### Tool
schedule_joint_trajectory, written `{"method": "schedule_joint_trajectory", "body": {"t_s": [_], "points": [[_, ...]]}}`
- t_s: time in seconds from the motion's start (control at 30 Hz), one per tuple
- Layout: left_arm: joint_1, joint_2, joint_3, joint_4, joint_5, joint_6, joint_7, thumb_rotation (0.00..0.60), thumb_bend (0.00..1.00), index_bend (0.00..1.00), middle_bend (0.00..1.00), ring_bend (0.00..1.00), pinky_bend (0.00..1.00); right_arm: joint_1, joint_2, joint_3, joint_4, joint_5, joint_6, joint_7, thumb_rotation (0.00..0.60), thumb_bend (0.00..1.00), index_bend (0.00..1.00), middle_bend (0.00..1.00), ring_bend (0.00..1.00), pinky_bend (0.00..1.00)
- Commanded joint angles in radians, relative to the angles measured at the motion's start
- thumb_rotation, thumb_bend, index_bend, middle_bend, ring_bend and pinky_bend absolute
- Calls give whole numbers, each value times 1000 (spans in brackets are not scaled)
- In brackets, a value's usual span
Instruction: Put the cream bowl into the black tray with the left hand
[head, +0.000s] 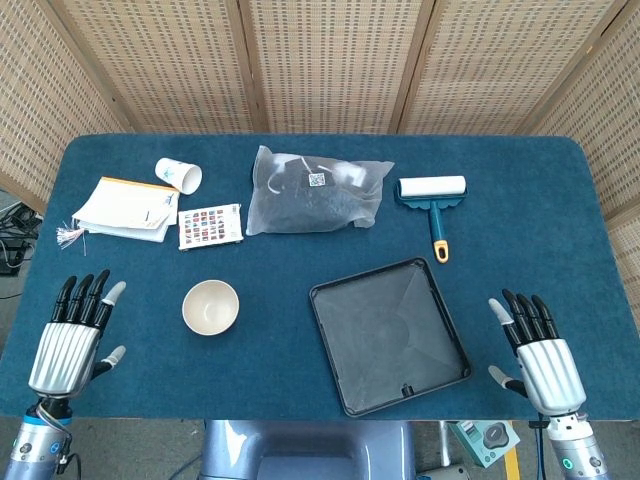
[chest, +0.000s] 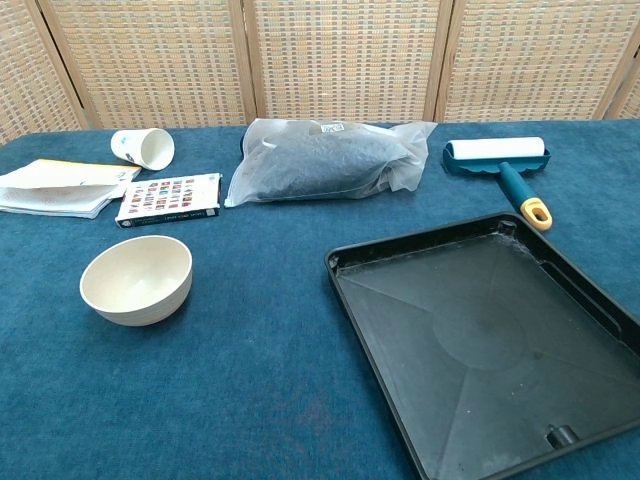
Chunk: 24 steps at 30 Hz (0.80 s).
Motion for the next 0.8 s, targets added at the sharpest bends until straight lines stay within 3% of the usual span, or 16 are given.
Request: {"method": "schedule_joint_trajectory", "body": {"t_s": [0.03,0.23,0.4,0.8], "points": [[-11,-12,-2,17,-20,-26,-6,600,84,244,0,0,0,-1,1,0,-1,1,2,2,600,165,75,0,0,0],[-35,-44,-7,60,-51,-74,-13,600,89,284,0,0,0,0,0,1,2,2,-1,5,600,166,77,0,0,0],[-52,-63,-14,85,-66,-97,-27,600,218,324,0,0,0,1,-1,1,4,4,-4,6,600,166,80,0,0,0],[-144,-105,-23,117,-110,-245,-7,600,223,368,0,0,0,2,-6,2,6,12,-11,2,600,165,84,0,0,0]]}}
